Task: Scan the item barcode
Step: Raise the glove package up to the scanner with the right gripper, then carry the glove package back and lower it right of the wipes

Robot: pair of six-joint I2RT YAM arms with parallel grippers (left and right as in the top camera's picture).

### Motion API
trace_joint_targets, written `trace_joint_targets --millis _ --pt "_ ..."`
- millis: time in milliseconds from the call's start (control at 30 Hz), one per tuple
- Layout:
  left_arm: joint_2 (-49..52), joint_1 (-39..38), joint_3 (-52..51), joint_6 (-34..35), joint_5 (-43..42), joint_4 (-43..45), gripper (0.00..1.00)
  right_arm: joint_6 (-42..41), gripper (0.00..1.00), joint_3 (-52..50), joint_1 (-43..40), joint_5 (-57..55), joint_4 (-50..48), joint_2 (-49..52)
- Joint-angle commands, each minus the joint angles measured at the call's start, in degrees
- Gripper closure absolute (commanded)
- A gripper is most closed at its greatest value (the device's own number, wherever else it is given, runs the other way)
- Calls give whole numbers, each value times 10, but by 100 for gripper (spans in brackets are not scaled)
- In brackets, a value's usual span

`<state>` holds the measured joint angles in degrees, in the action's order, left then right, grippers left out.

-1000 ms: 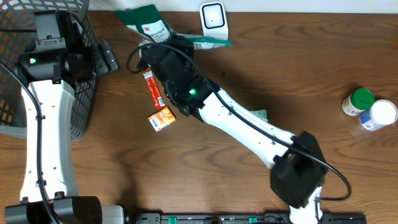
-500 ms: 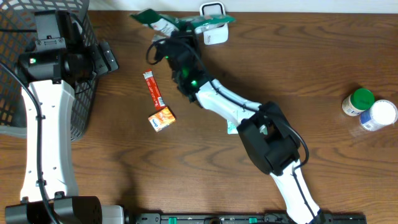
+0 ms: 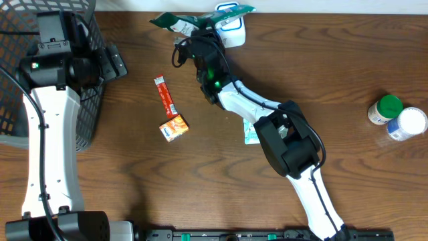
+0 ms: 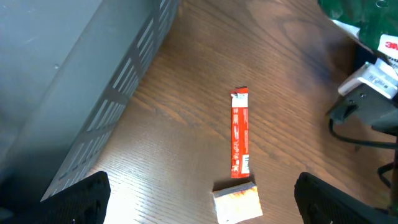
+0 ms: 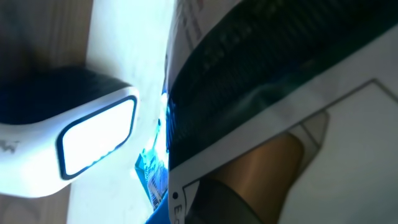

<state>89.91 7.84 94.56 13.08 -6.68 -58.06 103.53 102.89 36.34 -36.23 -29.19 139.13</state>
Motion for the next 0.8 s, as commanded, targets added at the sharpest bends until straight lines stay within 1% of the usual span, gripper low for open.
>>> trace_joint_targets --millis 0,267,400,567,667,767 --pt "2 8 10 -1 14 -2 4 11 99 32 -5 21 14 1" --pt "2 8 10 -1 14 -2 4 2 99 42 -31 50 24 4" --pt "2 8 10 -1 14 -2 4 -17 99 69 -33 50 24 21" --pt "2 8 10 -1 14 -2 4 -8 99 127 -33 27 42 63" --pt "2 8 10 -1 14 -2 4 -9 99 135 -33 18 56 73" --pt "2 8 10 -1 14 -2 4 -29 99 135 -33 11 63 80"
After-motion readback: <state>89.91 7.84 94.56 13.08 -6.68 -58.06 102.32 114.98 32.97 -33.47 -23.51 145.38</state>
